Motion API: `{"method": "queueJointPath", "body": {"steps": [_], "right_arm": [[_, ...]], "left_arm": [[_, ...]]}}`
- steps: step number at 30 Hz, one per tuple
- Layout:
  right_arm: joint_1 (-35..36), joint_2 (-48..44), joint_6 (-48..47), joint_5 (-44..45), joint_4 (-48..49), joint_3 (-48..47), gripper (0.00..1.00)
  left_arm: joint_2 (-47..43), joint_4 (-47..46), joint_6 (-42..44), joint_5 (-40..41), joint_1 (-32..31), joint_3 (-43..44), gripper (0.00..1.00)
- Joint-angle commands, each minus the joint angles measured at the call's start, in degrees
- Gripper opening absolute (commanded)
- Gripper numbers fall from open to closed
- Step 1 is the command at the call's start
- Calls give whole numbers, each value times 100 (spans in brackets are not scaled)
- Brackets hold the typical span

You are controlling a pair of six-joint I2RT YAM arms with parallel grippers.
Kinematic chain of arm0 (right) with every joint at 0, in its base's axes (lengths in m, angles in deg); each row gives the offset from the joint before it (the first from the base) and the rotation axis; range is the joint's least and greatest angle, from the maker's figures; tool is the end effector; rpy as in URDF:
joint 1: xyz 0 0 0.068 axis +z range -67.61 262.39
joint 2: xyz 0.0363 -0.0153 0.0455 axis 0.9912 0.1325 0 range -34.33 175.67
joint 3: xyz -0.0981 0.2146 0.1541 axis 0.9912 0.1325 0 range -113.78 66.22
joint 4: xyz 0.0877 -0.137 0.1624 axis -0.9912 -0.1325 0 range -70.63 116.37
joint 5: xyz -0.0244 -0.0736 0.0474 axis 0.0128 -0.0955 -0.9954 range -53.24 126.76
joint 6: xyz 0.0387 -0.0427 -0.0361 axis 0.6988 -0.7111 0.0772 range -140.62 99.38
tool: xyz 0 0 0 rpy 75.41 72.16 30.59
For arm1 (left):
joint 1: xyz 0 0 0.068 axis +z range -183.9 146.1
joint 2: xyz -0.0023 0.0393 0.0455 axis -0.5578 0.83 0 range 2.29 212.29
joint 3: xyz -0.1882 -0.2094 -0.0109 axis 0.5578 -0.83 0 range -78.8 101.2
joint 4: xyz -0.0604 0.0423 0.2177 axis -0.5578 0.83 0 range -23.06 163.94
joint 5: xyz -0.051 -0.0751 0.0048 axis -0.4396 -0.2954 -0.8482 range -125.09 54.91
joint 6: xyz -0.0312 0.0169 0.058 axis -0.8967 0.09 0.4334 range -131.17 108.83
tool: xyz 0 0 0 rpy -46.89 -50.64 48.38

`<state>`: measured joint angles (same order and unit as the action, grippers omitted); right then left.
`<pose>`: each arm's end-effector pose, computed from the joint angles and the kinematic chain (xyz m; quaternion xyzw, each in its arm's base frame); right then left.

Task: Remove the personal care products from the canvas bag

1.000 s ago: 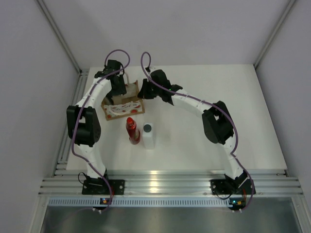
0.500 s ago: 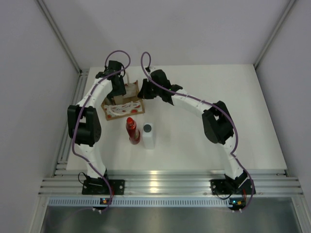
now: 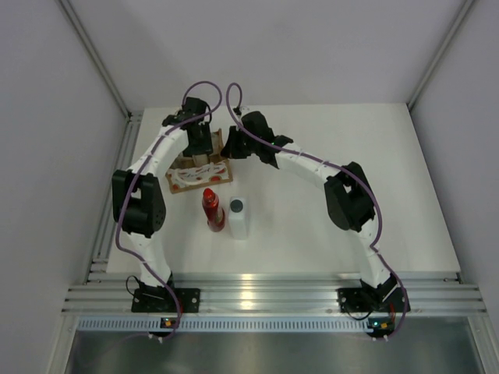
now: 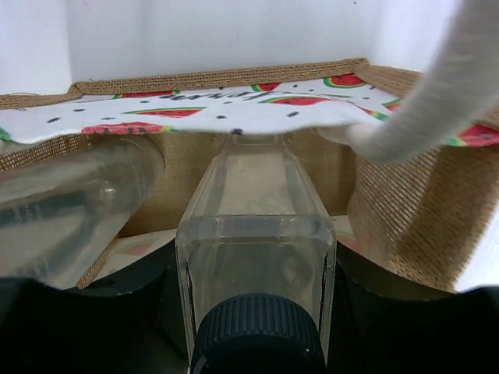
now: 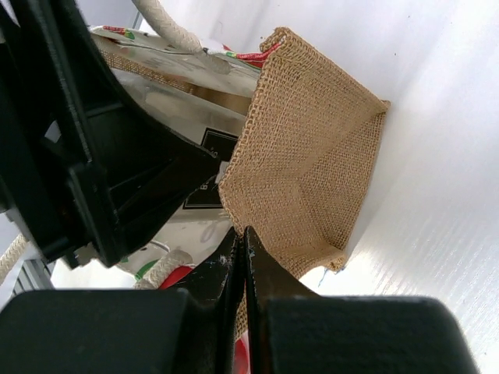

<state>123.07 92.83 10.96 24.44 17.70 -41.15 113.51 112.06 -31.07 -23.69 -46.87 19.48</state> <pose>0.3835 0.3451 0.2557 -0.1226 0.8472 0.3744 0.3565 0.3975 -0.0804 0.2712 -0.0851 0.9533 0.0141 0.2895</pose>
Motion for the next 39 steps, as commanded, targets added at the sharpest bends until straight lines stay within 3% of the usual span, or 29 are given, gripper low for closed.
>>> {"method": "queueJointPath", "body": {"steps": [1,12,24,33,39], "right_arm": [[-105,99,-81,45,-241,-179,0],[-105,134,-72,71,-241,-205,0],[-105,134,-63,80,-250,-240,0],[-105,82,-55,71,-258,-232,0],[-96,-6,-46,71,-250,-179,0]], "left_arm": [[-803,-92,100,-32,-39,464,0],[-1331,382,206,-15,-179,1263,0],[-2516,954,320,-216,-285,1949,0],[-3351,1095,268,-1069,-416,1169,0],[-3510,1095,259,-1203,-1259,868,0]]}}
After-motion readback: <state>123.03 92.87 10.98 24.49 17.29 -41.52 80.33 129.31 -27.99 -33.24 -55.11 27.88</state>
